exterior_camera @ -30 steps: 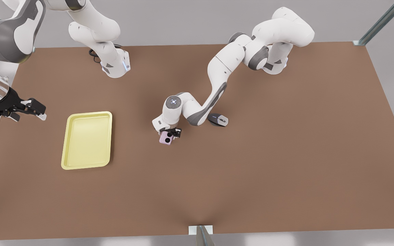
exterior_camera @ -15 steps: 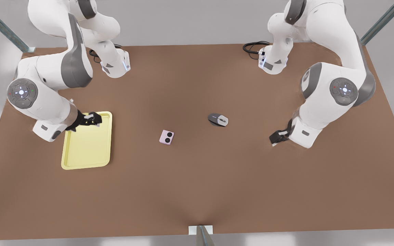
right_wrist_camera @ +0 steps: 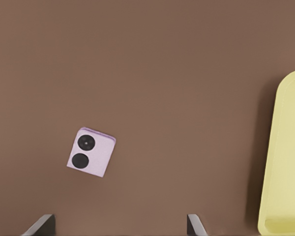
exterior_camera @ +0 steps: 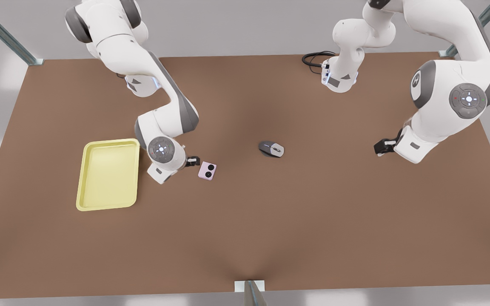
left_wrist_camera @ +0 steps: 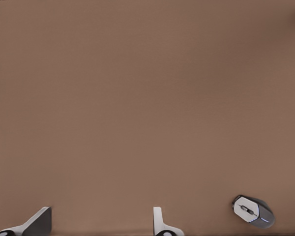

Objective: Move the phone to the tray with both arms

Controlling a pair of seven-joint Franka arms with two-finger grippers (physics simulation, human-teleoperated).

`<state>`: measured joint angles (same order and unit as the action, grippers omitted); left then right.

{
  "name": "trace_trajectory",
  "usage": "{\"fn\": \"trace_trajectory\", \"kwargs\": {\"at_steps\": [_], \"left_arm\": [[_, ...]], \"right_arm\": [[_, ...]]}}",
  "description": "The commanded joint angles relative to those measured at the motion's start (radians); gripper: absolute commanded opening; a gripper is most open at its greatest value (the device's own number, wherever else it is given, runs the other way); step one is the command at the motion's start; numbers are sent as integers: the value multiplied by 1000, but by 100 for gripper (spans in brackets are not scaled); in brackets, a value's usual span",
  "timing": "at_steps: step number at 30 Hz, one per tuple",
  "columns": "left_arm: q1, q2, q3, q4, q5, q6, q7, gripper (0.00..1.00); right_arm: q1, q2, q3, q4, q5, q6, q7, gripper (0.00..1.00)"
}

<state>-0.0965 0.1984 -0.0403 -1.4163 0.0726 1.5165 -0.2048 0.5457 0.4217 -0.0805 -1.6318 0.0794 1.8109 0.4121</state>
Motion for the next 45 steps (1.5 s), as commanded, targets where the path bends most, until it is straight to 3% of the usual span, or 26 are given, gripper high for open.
{"fn": "trace_trajectory", "kwargs": {"at_steps": [1,4,12,30,35,45], "left_arm": [[3,7,7,0,1,-36,209,100],[3,18,22,0,-8,-50,213,100],[4,44,33,-4,-11,-61,209,100],[3,62,36,-3,-8,-53,183,100],[3,65,36,-4,-8,-53,183,100],[3,90,36,-1,-8,-32,183,100]], "right_arm": [[28,8,-1,-69,19,294,568,100],[46,72,2,-105,22,442,720,100],[51,160,4,-134,106,568,778,100],[57,163,67,-263,94,614,720,100],[56,163,65,-273,92,610,501,100],[57,177,65,-276,83,605,381,100]]}}
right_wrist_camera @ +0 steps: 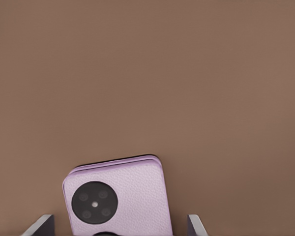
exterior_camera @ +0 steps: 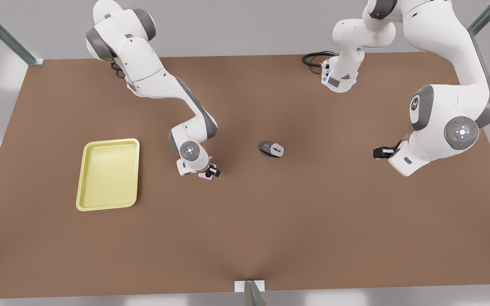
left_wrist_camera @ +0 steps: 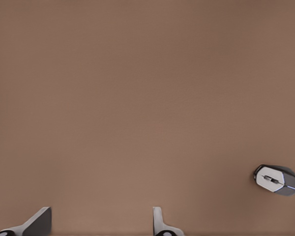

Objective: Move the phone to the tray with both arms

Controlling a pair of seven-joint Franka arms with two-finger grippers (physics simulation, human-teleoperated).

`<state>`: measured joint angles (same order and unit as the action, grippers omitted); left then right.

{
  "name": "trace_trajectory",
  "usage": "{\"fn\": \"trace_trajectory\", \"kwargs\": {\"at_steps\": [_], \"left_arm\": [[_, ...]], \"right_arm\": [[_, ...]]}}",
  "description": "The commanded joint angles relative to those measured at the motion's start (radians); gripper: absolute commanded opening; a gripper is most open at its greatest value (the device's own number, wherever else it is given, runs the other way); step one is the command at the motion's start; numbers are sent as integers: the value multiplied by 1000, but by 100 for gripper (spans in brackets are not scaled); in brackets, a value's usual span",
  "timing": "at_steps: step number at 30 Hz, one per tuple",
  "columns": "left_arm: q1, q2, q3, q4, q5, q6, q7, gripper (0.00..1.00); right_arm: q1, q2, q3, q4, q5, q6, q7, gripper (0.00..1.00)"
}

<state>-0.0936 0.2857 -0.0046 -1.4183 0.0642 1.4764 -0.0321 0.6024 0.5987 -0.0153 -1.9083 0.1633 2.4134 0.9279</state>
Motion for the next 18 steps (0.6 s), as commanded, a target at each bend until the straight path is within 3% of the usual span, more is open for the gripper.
{"fn": "trace_trajectory", "kwargs": {"at_steps": [1,10,12,13,14,18], "left_arm": [[0,4,0,1,0,18,11,100],[0,20,0,1,0,22,11,100],[0,20,0,1,0,22,11,100],[0,21,0,1,0,22,11,100],[0,20,0,1,0,21,11,100],[0,21,0,2,0,22,11,100]], "right_arm": [[0,7,2,0,-1,7,-135,100],[0,29,2,11,1,9,-132,99],[-1,32,2,14,1,9,-132,93],[0,32,2,15,1,7,-133,81],[-1,32,2,15,1,7,-133,78],[-1,32,2,15,1,4,-132,72]]}}
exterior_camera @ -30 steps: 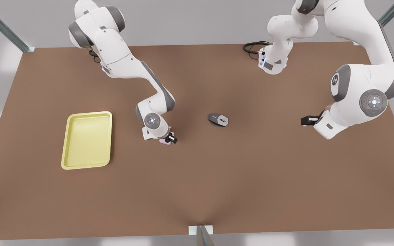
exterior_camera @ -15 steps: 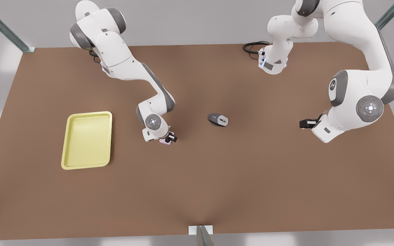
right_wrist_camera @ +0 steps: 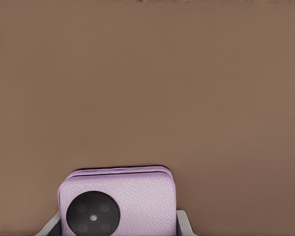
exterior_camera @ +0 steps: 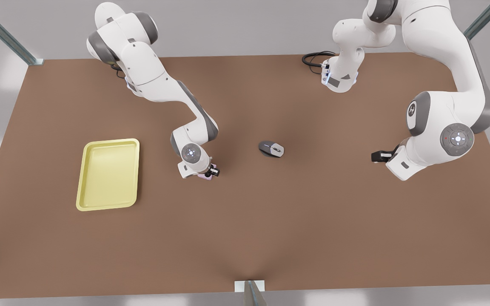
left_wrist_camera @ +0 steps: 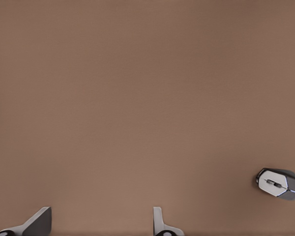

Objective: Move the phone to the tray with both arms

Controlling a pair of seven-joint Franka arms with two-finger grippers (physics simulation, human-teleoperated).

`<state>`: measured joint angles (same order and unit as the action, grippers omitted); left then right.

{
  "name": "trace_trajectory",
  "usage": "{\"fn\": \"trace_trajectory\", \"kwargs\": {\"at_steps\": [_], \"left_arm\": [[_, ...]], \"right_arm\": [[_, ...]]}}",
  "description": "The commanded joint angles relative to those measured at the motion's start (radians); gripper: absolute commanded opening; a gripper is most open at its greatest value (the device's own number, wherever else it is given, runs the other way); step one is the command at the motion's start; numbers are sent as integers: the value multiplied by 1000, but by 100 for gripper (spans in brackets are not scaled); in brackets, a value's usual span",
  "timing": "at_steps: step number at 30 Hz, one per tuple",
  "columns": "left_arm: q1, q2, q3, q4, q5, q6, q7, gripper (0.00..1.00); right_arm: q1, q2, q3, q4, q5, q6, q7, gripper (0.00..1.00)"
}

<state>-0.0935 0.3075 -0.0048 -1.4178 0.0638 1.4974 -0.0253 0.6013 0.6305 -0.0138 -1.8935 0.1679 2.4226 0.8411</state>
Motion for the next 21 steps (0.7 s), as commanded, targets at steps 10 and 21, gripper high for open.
{"fn": "trace_trajectory", "kwargs": {"at_steps": [10,21], "left_arm": [[-2,-5,-1,11,-1,-2,-16,100],[-5,-11,-6,11,-4,-6,-41,100]], "right_arm": [[-11,-49,-2,-9,-4,-36,-76,69],[-270,-163,-11,-116,-5,-85,-539,69]]}}
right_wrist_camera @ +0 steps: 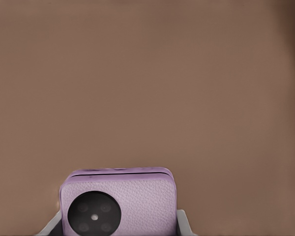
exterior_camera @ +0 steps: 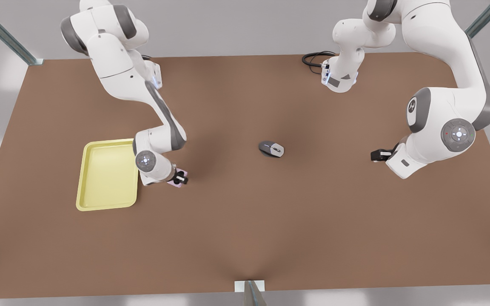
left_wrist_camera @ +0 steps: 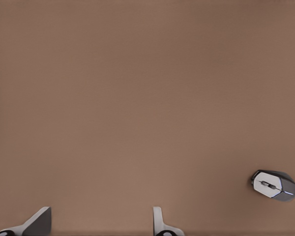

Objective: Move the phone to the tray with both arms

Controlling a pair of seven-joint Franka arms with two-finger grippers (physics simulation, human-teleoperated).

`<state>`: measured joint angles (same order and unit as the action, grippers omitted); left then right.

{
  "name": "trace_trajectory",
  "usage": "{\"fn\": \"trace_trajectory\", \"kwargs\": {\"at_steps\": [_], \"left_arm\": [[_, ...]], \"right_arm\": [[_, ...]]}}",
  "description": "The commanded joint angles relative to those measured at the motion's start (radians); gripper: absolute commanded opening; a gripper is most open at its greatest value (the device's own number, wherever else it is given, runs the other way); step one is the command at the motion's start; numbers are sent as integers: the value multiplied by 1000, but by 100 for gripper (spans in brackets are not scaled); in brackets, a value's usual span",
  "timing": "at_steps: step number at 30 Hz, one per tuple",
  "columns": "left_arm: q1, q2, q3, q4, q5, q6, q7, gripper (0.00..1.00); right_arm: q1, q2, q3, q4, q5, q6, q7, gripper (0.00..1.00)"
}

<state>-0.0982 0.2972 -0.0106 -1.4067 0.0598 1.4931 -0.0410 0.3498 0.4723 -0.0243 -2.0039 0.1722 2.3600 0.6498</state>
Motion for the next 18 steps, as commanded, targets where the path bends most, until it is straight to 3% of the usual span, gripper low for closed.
{"fn": "trace_trajectory", "kwargs": {"at_steps": [1,6,15,16,17,18], "left_arm": [[0,-1,0,0,0,-2,-25,100],[0,0,0,0,0,-4,-25,100],[-8,2,-5,0,0,-2,-40,100],[-8,0,-5,0,0,-2,-40,100],[-8,2,-5,0,0,-2,-40,100],[-8,0,-5,0,0,-2,-40,100]], "right_arm": [[-54,-20,0,-26,-10,-22,-394,69],[-187,-92,-26,-108,-14,-22,-608,69],[-417,-81,-34,-167,-34,-10,-960,70],[-419,-78,-35,-165,-68,-10,-967,73],[-419,-75,-42,-165,-69,-10,-967,100],[-419,-73,-42,-165,-69,-10,-967,100]]}}
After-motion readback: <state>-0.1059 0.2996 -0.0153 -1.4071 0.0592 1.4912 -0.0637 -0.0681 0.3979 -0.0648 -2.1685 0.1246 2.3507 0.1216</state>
